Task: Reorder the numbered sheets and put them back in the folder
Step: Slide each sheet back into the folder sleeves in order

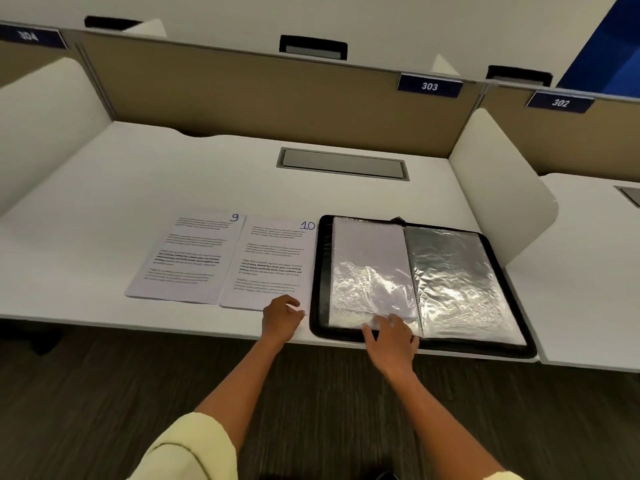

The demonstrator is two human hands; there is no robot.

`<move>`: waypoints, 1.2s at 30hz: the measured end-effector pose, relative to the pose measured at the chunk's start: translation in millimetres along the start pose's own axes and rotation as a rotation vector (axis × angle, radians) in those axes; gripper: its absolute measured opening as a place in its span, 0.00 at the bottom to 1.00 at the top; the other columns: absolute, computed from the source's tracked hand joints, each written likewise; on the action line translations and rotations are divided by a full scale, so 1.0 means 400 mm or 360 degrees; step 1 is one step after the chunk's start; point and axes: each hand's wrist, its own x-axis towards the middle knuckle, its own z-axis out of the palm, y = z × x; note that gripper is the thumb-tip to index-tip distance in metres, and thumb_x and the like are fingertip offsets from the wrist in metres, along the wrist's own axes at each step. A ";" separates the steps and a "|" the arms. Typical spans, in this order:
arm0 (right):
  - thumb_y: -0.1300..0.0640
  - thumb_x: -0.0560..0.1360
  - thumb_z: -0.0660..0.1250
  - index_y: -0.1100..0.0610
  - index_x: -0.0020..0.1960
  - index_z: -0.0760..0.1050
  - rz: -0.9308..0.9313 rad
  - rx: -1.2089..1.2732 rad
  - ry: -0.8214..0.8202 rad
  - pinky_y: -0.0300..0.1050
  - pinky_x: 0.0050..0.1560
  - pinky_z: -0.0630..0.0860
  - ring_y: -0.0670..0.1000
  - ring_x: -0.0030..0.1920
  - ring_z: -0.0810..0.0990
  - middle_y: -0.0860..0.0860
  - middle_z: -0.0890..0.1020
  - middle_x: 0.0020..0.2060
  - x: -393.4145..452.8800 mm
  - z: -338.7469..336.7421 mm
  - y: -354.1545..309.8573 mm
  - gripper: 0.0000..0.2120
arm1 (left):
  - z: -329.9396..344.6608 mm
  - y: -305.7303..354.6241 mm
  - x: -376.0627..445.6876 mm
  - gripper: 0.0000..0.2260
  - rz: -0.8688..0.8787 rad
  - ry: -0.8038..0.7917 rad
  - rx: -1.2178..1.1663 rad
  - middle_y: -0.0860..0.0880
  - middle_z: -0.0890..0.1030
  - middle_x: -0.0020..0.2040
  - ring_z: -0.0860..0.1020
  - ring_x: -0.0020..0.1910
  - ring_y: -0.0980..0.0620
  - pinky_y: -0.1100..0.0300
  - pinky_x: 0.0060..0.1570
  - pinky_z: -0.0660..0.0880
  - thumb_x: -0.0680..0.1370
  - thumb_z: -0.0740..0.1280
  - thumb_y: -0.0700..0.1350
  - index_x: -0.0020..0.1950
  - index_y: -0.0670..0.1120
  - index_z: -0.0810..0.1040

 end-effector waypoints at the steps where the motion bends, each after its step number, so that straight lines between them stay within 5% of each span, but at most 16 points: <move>1: 0.37 0.81 0.55 0.46 0.74 0.68 -0.0010 0.0005 0.0046 0.65 0.76 0.53 0.57 0.77 0.59 0.52 0.62 0.78 -0.003 0.005 -0.020 0.25 | -0.023 -0.015 0.000 0.06 0.0032 0.0044 0.0054 0.47 0.83 0.48 0.81 0.48 0.49 0.56 0.54 0.77 0.76 0.72 0.44 0.52 0.48 0.78; 5: 0.37 0.82 0.54 0.46 0.79 0.60 -0.0166 0.0007 0.0122 0.64 0.78 0.48 0.56 0.80 0.53 0.52 0.58 0.80 -0.005 0.022 -0.104 0.28 | -0.105 -0.065 0.001 0.10 0.0141 0.0167 0.0181 0.47 0.81 0.51 0.77 0.48 0.53 0.60 0.52 0.73 0.78 0.69 0.47 0.57 0.45 0.78; 11: 0.32 0.80 0.50 0.45 0.82 0.48 -0.0525 -0.0149 -0.0023 0.64 0.78 0.42 0.57 0.81 0.43 0.52 0.47 0.82 0.009 0.068 -0.293 0.35 | -0.250 -0.150 0.011 0.18 0.0193 0.0400 0.0425 0.45 0.75 0.63 0.71 0.64 0.45 0.50 0.62 0.69 0.79 0.68 0.53 0.66 0.47 0.75; 17: 0.29 0.79 0.48 0.42 0.82 0.41 -0.0718 -0.0222 -0.0180 0.64 0.77 0.38 0.56 0.80 0.37 0.50 0.38 0.81 0.046 0.112 -0.442 0.37 | -0.357 -0.205 0.043 0.28 0.0165 0.0455 0.0694 0.44 0.59 0.78 0.56 0.77 0.44 0.45 0.74 0.55 0.80 0.63 0.58 0.76 0.48 0.63; 23: 0.29 0.79 0.48 0.42 0.81 0.40 -0.0833 -0.0266 -0.0272 0.64 0.76 0.35 0.56 0.80 0.35 0.50 0.36 0.81 0.142 0.176 -0.567 0.37 | -0.450 -0.286 0.129 0.35 0.0093 0.0466 0.0917 0.47 0.42 0.81 0.39 0.79 0.46 0.45 0.75 0.38 0.79 0.51 0.66 0.81 0.50 0.49; 30: 0.25 0.74 0.45 0.43 0.82 0.43 -0.0867 -0.0229 -0.0335 0.64 0.77 0.36 0.56 0.80 0.37 0.50 0.38 0.81 0.250 0.207 -0.698 0.42 | -0.520 -0.361 0.225 0.43 0.0136 0.0538 0.1116 0.46 0.40 0.80 0.38 0.79 0.48 0.44 0.75 0.40 0.74 0.34 0.72 0.81 0.47 0.47; 36: 0.30 0.78 0.53 0.43 0.81 0.42 -0.0934 -0.0263 -0.0364 0.65 0.76 0.38 0.57 0.81 0.38 0.51 0.38 0.81 0.354 0.217 -0.786 0.39 | -0.518 -0.354 0.302 0.35 0.0190 0.0548 0.1096 0.47 0.43 0.81 0.41 0.80 0.48 0.42 0.76 0.45 0.80 0.47 0.65 0.81 0.47 0.49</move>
